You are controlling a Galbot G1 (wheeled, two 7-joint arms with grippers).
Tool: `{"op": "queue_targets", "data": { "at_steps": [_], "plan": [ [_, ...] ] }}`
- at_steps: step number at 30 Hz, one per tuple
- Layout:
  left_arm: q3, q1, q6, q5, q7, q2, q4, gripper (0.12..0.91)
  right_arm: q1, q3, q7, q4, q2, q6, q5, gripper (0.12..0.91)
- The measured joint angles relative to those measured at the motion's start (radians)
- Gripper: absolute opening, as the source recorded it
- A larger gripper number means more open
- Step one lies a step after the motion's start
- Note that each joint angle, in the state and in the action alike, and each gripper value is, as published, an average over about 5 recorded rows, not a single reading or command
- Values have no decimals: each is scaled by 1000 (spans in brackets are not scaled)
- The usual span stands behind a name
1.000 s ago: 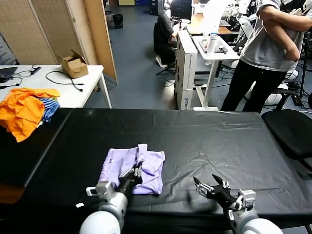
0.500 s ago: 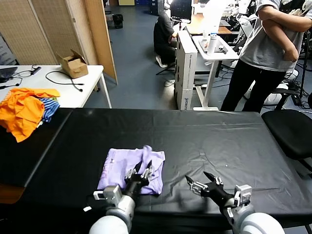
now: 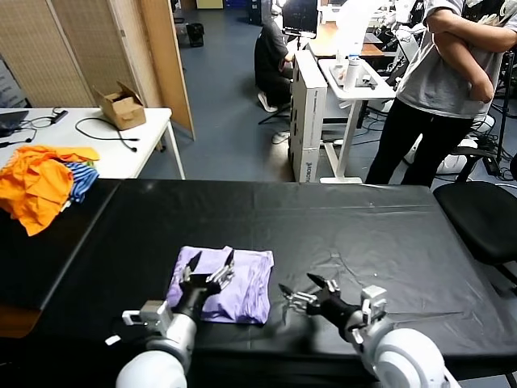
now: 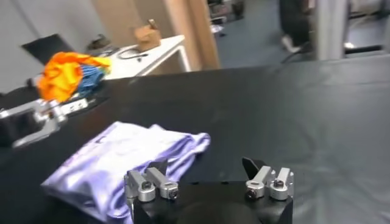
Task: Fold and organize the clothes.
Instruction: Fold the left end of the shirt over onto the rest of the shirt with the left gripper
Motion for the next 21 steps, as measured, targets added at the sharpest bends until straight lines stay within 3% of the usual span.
{"op": "queue_targets", "data": {
  "at_steps": [8, 15, 18, 21],
  "plan": [
    [-12, 15, 0, 27, -1, -10, 16, 907, 49, -147, -75, -10, -37, 38, -124, 907],
    [-18, 18, -2, 37, -1, -10, 18, 907, 51, -214, -132, -36, -49, 115, -260, 893],
    [-21, 18, -4, 39, -1, -9, 18, 907, 47, -226, -138, -47, -49, 139, -309, 794],
    [-26, 17, -6, 41, -1, -6, 18, 907, 43, -233, -140, -57, -46, 151, -335, 618]
  ]
}}
